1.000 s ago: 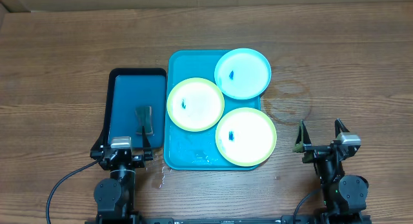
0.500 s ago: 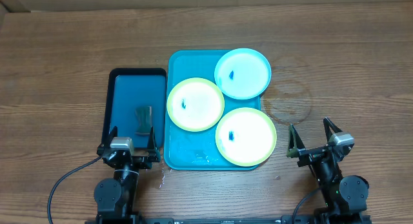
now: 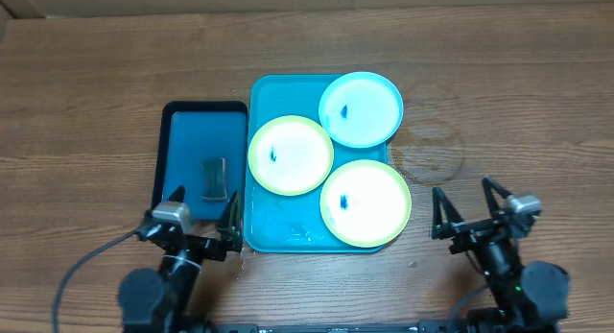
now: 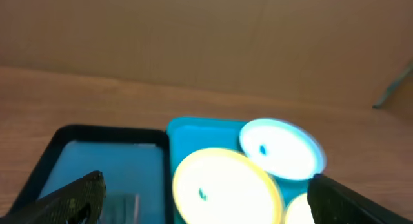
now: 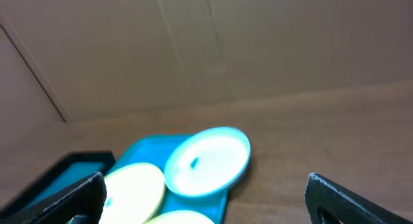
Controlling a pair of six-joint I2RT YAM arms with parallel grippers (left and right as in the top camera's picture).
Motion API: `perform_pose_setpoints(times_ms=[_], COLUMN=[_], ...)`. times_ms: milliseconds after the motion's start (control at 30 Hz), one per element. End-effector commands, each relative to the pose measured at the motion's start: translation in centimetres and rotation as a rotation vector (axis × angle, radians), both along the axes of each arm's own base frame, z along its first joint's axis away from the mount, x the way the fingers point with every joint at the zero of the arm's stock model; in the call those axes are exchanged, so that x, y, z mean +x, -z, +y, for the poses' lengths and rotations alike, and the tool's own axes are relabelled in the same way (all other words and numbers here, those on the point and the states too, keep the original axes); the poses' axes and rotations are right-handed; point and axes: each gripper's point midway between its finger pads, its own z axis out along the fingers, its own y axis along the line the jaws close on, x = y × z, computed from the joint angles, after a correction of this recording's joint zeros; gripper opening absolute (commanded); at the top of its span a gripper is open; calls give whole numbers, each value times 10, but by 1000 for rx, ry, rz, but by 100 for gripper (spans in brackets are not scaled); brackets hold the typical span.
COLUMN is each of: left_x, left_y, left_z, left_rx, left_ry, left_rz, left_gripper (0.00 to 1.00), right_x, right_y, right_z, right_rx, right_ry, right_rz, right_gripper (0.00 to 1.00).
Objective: Clean dirty plates on tray and stack at the side
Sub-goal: 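Move left gripper to the sponge and right gripper to the plates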
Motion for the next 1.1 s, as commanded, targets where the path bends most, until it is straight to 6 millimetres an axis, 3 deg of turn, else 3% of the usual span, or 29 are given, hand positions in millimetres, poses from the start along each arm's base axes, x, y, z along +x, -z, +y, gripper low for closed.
perform_pose_setpoints(times_ms=[0,233,433,567,800,833,867,900,933,967,1067], left_x=[-4,10,29,42,48,49,51,54,55,57,62], left_y=[-42,-83,-91,-76,-22,-15,-11,-6,-2,1,12], left_z=[-7,-9,-9,-9,-1,2,4,5,5,5,5], left_rx=[-25,57,101,91,106,115,121,124,123,122,118], left_ry=[35,74,106,115,90,79,70,66,68,68,69], left_rz=[20,268,530,676,938,967,985,1004,1017,1032,1073], left_gripper=[100,100,100,100,100,95,75,33,11,4,4], right_x=[-3,11,39,56,73,75,77,80,83,84,93], right_y=[-44,-87,-89,-79,-47,-43,-38,-33,-28,-23,-3], right_z=[-1,9,26,52,96,100,104,106,107,108,107], right_rx=[8,-8,-8,38,185,204,222,234,243,249,243], right_ry=[6,-42,-121,-261,-531,-558,-580,-592,-588,-587,-508], right_rz=[-12,197,464,629,822,845,866,886,909,928,996], right_gripper=[100,100,100,100,100,100,100,86,72,56,28])
